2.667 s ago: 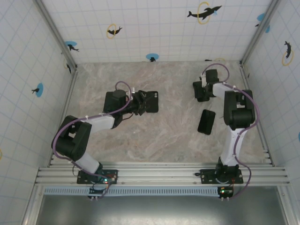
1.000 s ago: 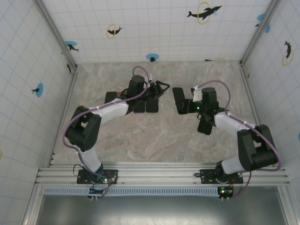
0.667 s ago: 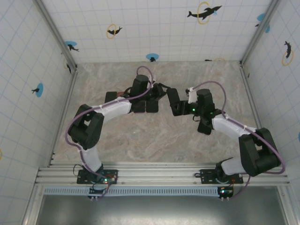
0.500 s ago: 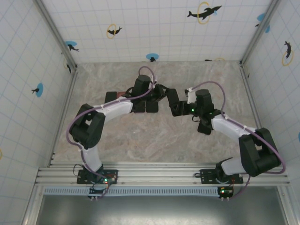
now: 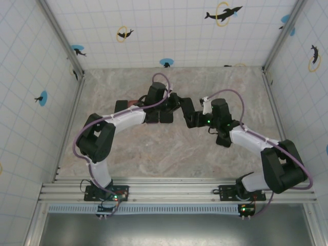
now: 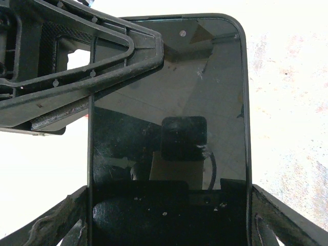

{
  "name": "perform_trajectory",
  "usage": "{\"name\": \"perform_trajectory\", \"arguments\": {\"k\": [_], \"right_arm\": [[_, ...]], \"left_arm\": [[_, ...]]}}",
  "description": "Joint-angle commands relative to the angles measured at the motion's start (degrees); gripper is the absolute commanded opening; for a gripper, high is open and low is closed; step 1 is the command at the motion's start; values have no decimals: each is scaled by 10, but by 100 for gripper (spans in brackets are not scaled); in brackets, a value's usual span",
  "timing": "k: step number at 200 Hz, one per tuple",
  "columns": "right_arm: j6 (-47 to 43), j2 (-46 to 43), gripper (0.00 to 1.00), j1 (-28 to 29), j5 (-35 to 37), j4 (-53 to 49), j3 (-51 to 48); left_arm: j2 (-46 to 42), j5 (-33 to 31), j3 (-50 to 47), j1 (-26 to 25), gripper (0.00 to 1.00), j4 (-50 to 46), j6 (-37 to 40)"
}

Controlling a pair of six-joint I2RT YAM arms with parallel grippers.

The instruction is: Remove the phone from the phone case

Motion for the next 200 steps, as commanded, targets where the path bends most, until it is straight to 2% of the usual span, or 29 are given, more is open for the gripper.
{"name": "perform_trajectory", "arguments": {"k": [1,46,65,87,117,136,152,169,200], "right_arm": [[10,-34,78,0,-14,60,-8],[32,-83,89,-16,-15,90,-56],[65,-112,90,-27,-15,115,-87],[146,-148,88,-39,-44,193,-137],[258,-170,78,-27,-58,326,-191],[321,-172,64,-10,-43,412,-217],[359,-168,57,2,-25,479,-231],[388,-161,51,11,11,542,-239],[424,-141,44,13,32,613,-228]], "left_arm": [[-9,21,17,-3,5,15,-11],[-28,31,13,10,5,76,-56],[-42,28,11,22,5,103,-74],[-63,10,3,33,5,141,-95],[-90,-17,-20,41,5,200,-135],[-101,-25,-28,41,5,235,-160],[-106,-28,-35,41,5,260,-180],[-115,-34,-47,40,4,285,-196],[-127,-39,-56,36,4,300,-206]]}}
